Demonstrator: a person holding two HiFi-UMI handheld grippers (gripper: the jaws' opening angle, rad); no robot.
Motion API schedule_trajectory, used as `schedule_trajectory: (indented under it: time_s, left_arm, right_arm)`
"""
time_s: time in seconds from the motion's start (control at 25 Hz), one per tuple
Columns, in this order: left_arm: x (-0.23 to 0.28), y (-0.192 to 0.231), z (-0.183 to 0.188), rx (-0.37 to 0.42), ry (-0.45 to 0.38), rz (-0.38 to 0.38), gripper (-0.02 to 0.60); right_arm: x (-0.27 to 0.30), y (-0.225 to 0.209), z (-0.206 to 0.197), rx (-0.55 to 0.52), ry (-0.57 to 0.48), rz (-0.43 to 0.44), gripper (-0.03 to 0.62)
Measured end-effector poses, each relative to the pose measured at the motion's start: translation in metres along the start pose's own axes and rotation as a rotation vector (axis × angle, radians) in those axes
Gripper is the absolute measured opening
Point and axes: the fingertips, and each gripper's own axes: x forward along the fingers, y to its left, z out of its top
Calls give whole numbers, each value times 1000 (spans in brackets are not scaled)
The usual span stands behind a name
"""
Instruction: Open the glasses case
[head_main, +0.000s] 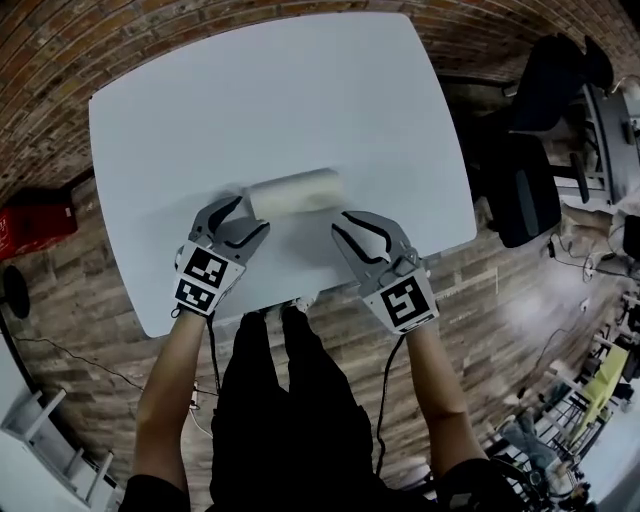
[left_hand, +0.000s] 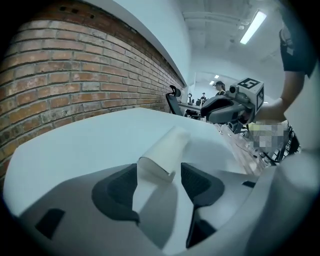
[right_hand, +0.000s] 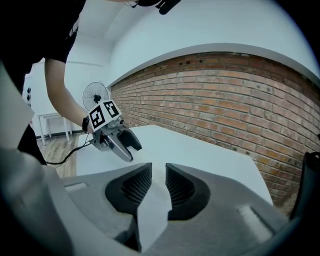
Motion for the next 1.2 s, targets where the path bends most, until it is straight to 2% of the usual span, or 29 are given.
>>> schedule_trajectory:
  time_s: [0.24,0.52,0.68,0.96,1.2]
  left_arm:
    - [6,4,6,50,28,-17,270]
    - [17,3,2,83,78,-58,272]
    - [18,4,3,83,88,-71,272]
    - [19,5,2,74,102,-59,272]
    - [19,5,1,83,103,-51,272]
  right_arm:
    - [20,-5,-12,-63,18,33,101]
    - [43,-6,-25,-88,29,63,188]
    - [51,-13,-31,-150,45,80,212]
    - [60,-13,-36,-217,61,168,271]
    - [69,-16,-41,-272,83,192,276]
